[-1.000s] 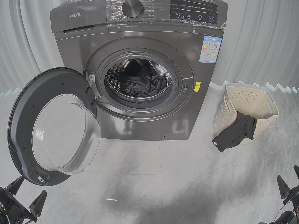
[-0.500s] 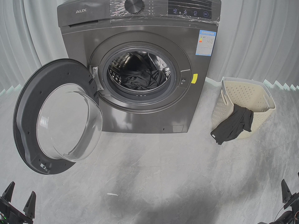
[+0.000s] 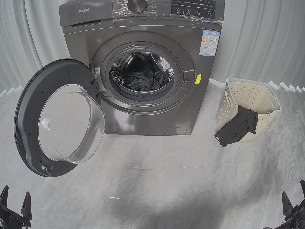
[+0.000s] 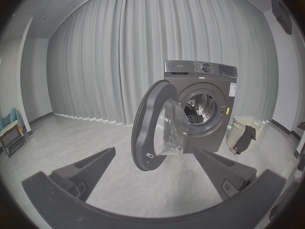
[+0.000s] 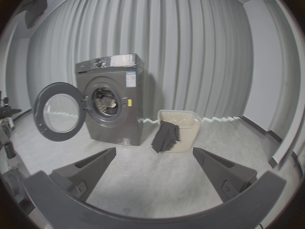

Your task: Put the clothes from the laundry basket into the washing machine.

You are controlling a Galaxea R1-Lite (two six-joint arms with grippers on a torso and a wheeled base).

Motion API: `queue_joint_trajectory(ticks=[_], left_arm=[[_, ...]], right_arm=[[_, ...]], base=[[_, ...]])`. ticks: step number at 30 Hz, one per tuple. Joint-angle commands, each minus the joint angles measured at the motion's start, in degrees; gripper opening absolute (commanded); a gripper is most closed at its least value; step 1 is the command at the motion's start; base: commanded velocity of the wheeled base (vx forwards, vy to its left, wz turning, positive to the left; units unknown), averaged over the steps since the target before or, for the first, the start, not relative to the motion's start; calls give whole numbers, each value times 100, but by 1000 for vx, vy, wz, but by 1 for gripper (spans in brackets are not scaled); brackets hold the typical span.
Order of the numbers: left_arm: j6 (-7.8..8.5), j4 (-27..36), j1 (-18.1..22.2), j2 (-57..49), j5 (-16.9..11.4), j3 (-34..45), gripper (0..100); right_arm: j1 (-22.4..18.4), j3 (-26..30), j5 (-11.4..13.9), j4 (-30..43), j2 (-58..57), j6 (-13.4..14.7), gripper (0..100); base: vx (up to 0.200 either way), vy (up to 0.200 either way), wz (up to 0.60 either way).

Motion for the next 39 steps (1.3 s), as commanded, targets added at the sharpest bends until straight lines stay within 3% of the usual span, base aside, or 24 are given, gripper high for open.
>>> queue_joint_trajectory(ticks=[1,3,5,7,9,10,11,12,13,14,16,18,22,32,34,39], left_arm=[[86,3,370,-438,-203,101,100],[51,11,361,-438,-221,101,100],[60,64,361,-438,-168,84,100],[78,73,361,-438,-195,75,100],[122,82,361,-438,-335,84,100],[95,82,370,-438,-546,101,100],[104,91,361,-438,-643,101,100],[95,266,370,-438,-1179,101,100],[69,416,361,-429,-1416,92,100],[42,565,361,-429,-1513,48,100],[34,468,361,-429,-1337,84,100],[104,424,361,-438,-1293,92,100],[78,424,361,-438,-1258,101,100],[42,416,361,-438,-1267,92,100],[-45,416,361,-438,-1240,92,100],[-19,416,361,-438,-1258,92,100]], right_arm=[[9,-83,-624,66,-115,115,100],[0,-74,-518,57,-115,317,100],[0,-39,-316,-40,-115,317,100],[9,-13,-677,-75,-115,352,100],[0,22,-729,-127,-115,335,100],[0,49,-448,-136,-115,388,100],[0,49,-343,-110,-115,344,100],[0,137,202,-119,-115,177,100],[9,137,325,-101,-115,71,100],[0,119,229,-101,-115,106,100],[0,119,97,-101,-115,265,100],[0,128,88,-119,-115,221,100],[9,137,88,-145,-115,212,100],[9,137,79,-145,-115,212,100],[9,137,79,-145,-115,212,100],[9,137,79,-145,-115,212,100]], base=[[0,0,0],[0,0,0],[0,0,0],[0,0,0],[0,0,0],[0,0,0],[0,0,0],[0,0,0],[0,0,0],[0,0,0],[0,0,0],[0,0,0],[0,0,0],[0,-200,0],[0,-200,0],[0,-200,0]])
